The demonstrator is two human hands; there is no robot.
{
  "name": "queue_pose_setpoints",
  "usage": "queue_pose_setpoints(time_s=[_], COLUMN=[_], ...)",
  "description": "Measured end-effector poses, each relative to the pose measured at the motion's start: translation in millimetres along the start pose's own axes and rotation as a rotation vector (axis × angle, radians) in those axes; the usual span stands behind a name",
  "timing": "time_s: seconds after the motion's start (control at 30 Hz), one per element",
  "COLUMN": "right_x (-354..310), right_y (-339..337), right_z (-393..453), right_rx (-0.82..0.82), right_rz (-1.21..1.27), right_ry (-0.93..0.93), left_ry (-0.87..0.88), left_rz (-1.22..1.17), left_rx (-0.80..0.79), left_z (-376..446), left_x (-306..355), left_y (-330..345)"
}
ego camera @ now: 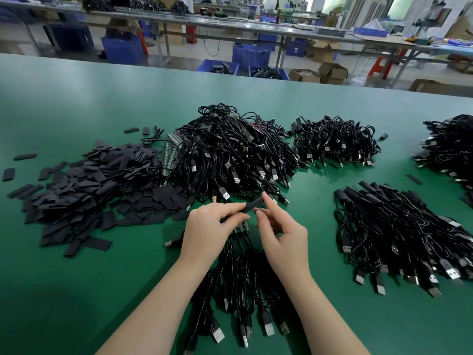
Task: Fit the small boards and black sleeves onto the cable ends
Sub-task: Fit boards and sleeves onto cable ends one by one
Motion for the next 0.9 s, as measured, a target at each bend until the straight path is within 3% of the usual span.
queue_pose_setpoints(time_s=[0.63, 0.9], right_x=[2.6, 1.7], right_y=[-6.6, -8.2], right_z=[1.7, 3.1], right_rx=[0.061, 0.06], right_rz=[0.307, 0.314], right_ry=[0.315, 0.323], left_ry=[0.08, 0.101], left_rz=[0.076, 0.094], left_rx=[-0.051, -0.071], left_z=[-0.5, -0.7], left_x=[5.0, 5.2], left_y=[1.7, 3.2])
Point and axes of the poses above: each hand's wrist, its own z-axis towards the middle knuckle, its own y-axis out of the palm, x = y × z, the point moved 4 cm from there along z, towards the middle knuckle, and after that the axes turned 10 degrees about y, right-handed, at the moved point
